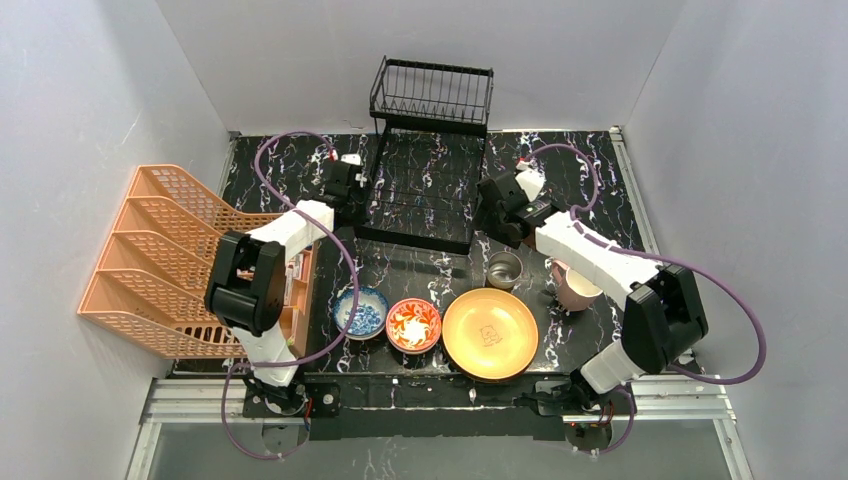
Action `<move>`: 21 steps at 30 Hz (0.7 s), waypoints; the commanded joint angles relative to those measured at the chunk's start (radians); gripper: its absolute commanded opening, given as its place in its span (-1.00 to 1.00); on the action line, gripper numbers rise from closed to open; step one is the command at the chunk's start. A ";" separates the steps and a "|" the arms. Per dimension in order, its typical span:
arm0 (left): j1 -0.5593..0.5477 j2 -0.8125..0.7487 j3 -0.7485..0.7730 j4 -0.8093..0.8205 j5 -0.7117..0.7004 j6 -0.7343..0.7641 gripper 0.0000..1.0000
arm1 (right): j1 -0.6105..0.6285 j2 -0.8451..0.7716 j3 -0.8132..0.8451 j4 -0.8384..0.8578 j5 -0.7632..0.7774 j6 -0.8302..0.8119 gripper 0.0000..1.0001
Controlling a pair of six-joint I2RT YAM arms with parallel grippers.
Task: Load the mixed dishes into the dish rack
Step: Move the dish rack to the center of the board.
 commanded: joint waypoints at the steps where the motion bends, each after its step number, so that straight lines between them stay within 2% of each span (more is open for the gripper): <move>1: 0.022 -0.114 -0.001 0.056 -0.122 -0.083 -1.00 | -0.005 0.033 0.016 0.057 -0.007 -0.053 0.39; 12: 0.016 -0.217 -0.115 0.042 -0.117 -0.168 -1.00 | -0.007 0.125 0.057 0.096 -0.053 -0.120 0.39; 21: -0.003 -0.301 -0.187 0.024 -0.134 -0.213 -1.00 | -0.012 0.130 0.065 0.123 -0.074 -0.154 0.39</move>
